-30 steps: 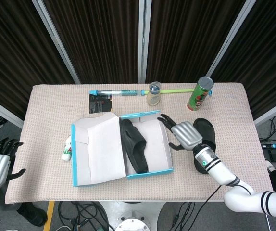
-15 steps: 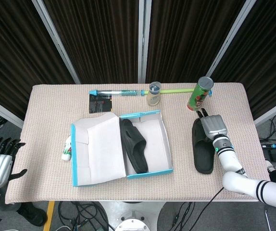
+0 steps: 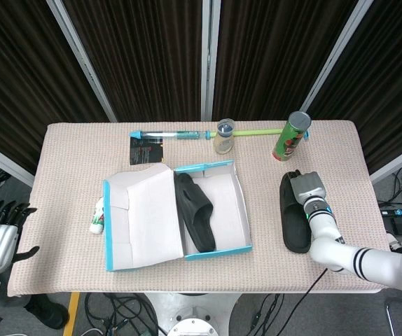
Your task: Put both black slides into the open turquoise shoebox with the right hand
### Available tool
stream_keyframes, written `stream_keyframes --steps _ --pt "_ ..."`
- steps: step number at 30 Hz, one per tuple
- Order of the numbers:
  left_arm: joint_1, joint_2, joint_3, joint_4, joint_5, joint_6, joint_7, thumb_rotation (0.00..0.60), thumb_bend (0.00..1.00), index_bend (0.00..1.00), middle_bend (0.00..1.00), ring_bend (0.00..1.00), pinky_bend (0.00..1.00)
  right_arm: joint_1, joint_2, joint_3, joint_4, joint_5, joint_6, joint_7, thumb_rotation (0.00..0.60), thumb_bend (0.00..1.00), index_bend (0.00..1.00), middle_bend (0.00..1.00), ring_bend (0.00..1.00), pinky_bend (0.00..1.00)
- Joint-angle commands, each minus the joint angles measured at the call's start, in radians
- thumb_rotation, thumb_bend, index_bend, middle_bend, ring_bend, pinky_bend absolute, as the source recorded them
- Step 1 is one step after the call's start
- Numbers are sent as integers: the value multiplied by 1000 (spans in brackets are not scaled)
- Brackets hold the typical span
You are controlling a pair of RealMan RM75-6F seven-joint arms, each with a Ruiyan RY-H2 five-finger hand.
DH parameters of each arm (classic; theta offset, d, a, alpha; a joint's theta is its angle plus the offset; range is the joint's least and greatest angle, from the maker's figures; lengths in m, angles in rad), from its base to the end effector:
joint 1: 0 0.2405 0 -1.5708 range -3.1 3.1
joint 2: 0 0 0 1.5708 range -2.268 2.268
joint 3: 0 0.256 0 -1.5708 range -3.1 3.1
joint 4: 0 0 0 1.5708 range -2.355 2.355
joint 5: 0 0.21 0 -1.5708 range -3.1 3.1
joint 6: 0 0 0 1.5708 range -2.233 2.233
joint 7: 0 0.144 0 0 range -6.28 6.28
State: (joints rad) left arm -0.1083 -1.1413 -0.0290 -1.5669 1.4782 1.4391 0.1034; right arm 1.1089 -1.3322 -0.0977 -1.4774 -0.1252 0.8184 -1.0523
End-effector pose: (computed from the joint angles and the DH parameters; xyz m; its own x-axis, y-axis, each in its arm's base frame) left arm -0.3210 0.1845 0.1487 0.5070 0.0565 0.8601 0.8618 -0.0117 -0.5072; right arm -0.2138 -0.3938 0.0436 0.7860 -0.5236 0.3288 -0.4898 -0.2027 0.8480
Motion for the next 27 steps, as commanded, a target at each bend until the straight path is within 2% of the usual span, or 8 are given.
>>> stream_keyframes --steps 1,7,17,21,25,27 --pt "1 0 0 -1 -1 1 0 600 0 224 142 83 53 35 -71 -42 45 43 66 -75 600 19 15 117 727 1000" --pt "2 1 1 1 -6 -2 -3 600 0 224 142 83 54 26 -145 -44 112 27 107 -102 600 19 57 152 737 1000" --pt "1 0 2 6 -13 -12 -14 600 0 224 142 83 53 12 -188 -20 138 5 92 -110 600 20 114 211 743 1000" --pt "3 1 3 7 -16 -12 -18 600 0 224 141 82 53 -4 -198 -7 158 -32 97 -85 600 52 210 273 756 1000" --pt "3 2 5 7 -16 -15 -21 600 0 224 141 82 53 -42 -178 19 147 -166 126 14 600 76 395 378 775 1000" --pt "2 3 4 6 -15 -16 -21 600 0 224 142 83 53 -65 -142 40 111 -241 129 87 600 76 416 391 776 1000"
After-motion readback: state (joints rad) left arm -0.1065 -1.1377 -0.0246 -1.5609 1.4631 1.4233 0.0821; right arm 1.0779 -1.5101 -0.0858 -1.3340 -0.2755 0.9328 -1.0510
